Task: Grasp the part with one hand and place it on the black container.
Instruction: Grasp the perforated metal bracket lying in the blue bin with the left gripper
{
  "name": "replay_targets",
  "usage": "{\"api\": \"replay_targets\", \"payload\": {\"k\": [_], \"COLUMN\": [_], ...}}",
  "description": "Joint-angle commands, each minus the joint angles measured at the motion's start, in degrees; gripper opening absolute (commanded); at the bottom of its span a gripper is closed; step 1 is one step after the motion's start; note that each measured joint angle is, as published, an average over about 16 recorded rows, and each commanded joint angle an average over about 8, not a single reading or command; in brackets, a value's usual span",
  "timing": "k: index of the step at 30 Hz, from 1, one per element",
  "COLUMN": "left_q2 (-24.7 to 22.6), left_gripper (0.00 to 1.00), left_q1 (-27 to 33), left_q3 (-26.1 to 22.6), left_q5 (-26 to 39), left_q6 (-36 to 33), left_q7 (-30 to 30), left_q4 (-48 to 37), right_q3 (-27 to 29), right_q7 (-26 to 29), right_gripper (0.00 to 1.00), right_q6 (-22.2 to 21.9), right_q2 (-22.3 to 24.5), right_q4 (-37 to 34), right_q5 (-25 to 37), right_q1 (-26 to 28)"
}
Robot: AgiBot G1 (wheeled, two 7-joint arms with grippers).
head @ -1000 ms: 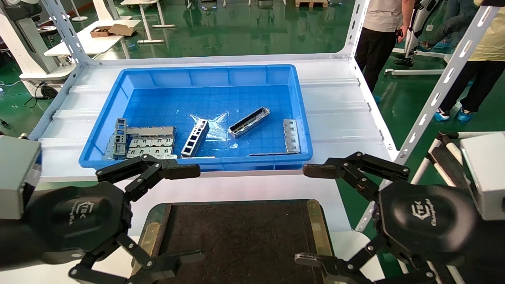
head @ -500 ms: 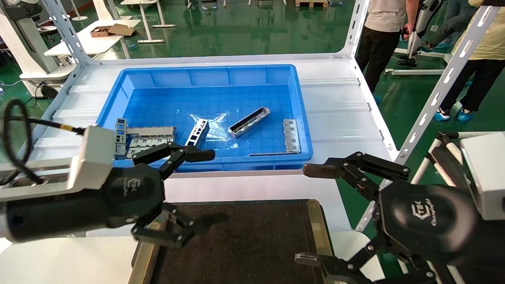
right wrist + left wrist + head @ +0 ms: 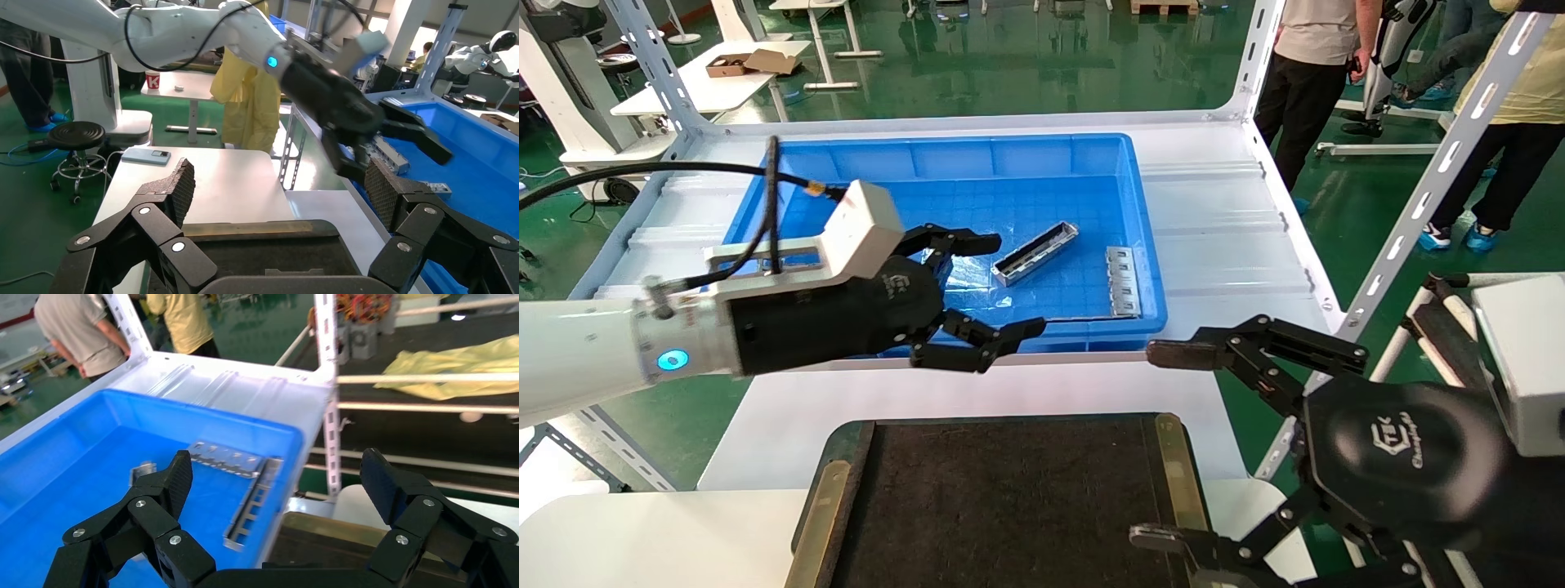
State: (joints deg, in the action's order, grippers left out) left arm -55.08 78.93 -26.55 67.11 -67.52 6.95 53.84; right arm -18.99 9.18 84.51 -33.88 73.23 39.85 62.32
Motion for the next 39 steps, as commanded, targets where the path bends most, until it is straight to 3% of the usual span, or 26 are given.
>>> {"api": "replay_targets", "payload": {"k": [1,20,27,34,36,39], "left_q2": [-2.0,-20.6,-23.0,-23.3,-23.4,-23.4], "left_gripper": [1.0,1.0,1.0,1.0,0.87,0.49], "left_q1": [1.6,15.3,16.5,15.7,15.5,15.1], "left_q3": [-0.8,-4.4,-5.3,-8.1,-9.2,-10.8], "left_q5": [1.7,9.9,9.0,7.9,7.7,7.2], "left_q6": [1.0,14.5,18.2,21.9,22.9,24.2], "left_q7": [-0.8,-12.8,-14.4,-11.6,-10.4,-8.5], "left_q4": [-2.9,-38.0,-42.3,-41.7,-41.3,-40.7], "right_q3": [0.0,0.0,0.0,-0.1,-0.1,-0.1], "right_q7": [0.0,0.0,0.0,0.0,0.0,0.0], "right_gripper": [1.0,1.0,1.0,0.99,0.75,0.38], "right_q6": [0.0,0.0,0.0,0.0,0.0,0.0], "right_q2": [0.0,0.0,0.0,0.0,0.0,0.0], "right_q4": [0.0,0.0,0.0,0.0,0.0,0.0], "right_q5": [0.0,0.0,0.0,0.0,0.0,0.0], "right_q1": [0.0,0.0,0.0,0.0,0.0,0.0]}}
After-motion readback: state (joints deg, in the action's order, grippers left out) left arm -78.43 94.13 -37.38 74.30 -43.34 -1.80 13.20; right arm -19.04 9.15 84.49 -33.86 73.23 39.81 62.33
